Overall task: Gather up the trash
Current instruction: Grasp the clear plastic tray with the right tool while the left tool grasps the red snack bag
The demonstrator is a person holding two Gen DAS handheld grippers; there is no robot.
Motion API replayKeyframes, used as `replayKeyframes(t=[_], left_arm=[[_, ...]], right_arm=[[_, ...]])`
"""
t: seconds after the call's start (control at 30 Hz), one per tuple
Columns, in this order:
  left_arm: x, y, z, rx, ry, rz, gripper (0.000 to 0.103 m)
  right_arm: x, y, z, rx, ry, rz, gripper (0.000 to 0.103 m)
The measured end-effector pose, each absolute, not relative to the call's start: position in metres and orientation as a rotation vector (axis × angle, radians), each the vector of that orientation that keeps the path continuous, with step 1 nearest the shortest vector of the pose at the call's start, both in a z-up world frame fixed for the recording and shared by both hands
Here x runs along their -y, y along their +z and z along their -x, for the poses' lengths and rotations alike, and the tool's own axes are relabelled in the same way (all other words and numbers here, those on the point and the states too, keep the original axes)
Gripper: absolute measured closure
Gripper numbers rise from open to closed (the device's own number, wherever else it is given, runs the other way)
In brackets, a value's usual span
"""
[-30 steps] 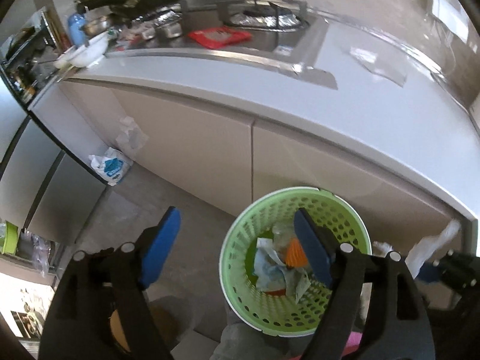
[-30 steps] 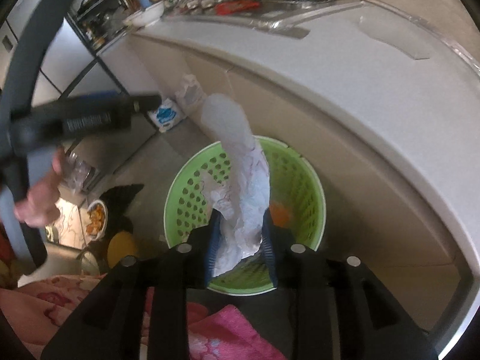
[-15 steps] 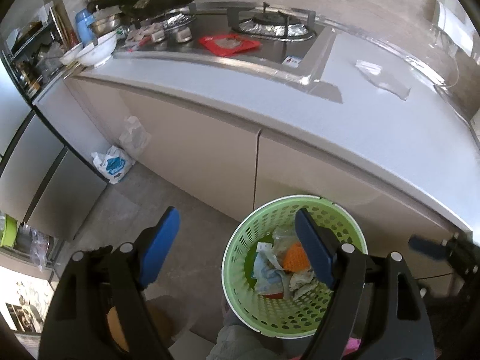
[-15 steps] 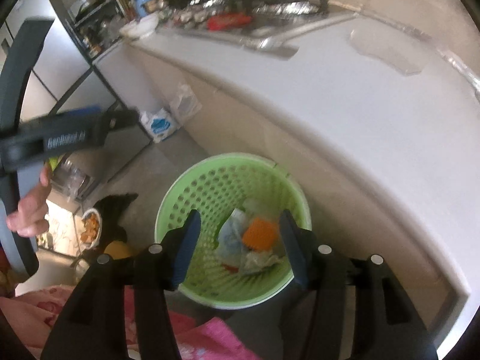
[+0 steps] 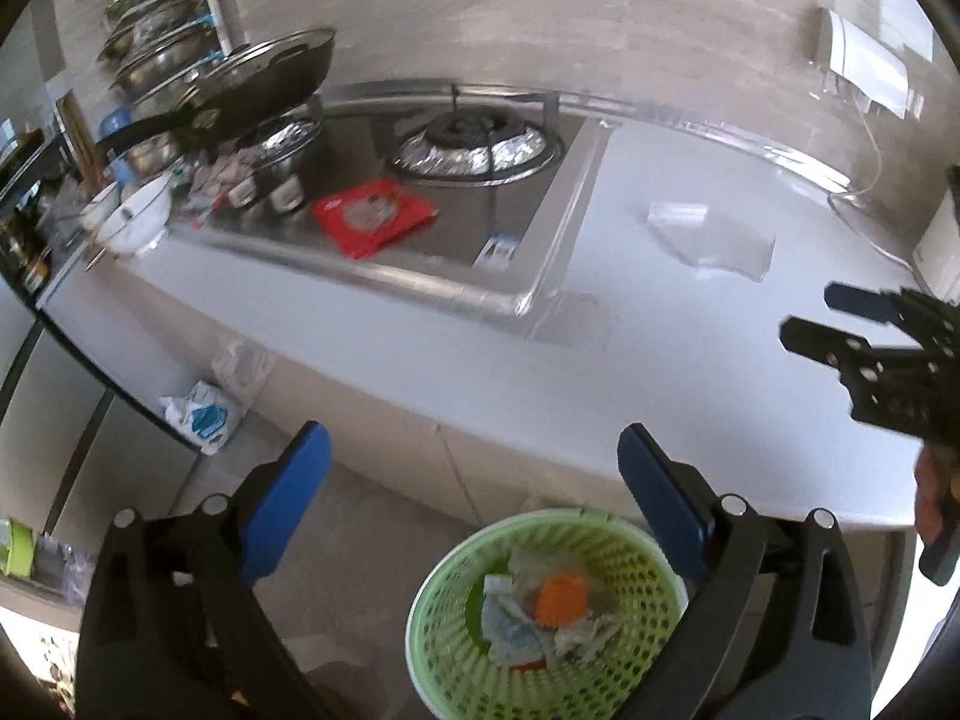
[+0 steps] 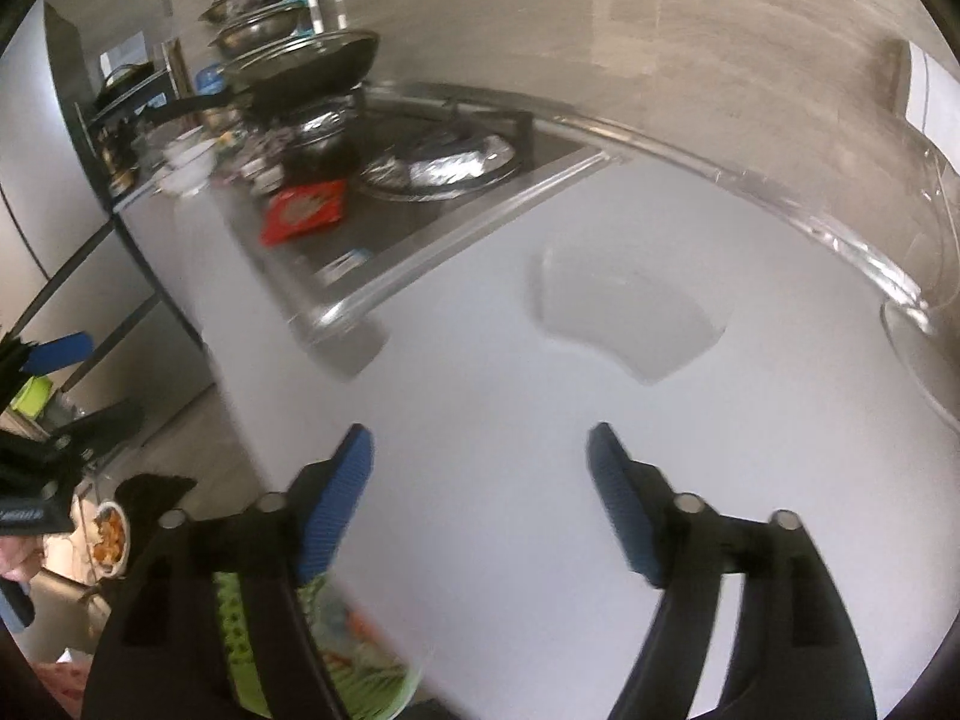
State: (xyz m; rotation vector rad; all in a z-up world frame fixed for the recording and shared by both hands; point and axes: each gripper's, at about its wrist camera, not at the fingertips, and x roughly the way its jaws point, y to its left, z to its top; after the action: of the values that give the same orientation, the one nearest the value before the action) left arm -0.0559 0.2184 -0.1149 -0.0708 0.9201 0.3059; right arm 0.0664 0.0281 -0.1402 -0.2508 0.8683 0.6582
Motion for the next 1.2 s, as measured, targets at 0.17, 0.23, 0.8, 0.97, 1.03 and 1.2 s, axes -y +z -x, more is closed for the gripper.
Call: replayKeyframes(t=[0.17,0.23,0.8,0.97,1.03,1.2], left_arm=[[-0.221,-0.113,0.022,-0.923,0.295,0.078,0.01],[-0.221,-0.114,0.009,-0.926,0.299,0.072,0.01],[-0.264,-0.138,-0.059,-0.97,0.338,0.191,0.01],[-0.315,-0.147,-0.088,-0.994,0.474,0.29,0.01],[-0.335,-0.151,-0.102,-1.009,0.549,0.324,0.009],[-0.374,-0.159,-0.137,-1.023,0.654,0.431,0.009]], right_arm=[[-0.033,-0.156,-0.118,-0.875,0.693,0.389,0.018],[-0.035,-0.165,-0.131,-0.891,0.732,0.448,0.019],[-0.038,-0.2,-0.191,-0.996,0.95,0.69,0.077],[-0.038,-0.201,-0.191,-1.002,0.943,0.7,0.087],[-0.04,-0.201,-0.19,-1.019,0.933,0.684,0.094],[-0.043,-0.2,-0.184,-1.028,0.886,0.675,0.095]])
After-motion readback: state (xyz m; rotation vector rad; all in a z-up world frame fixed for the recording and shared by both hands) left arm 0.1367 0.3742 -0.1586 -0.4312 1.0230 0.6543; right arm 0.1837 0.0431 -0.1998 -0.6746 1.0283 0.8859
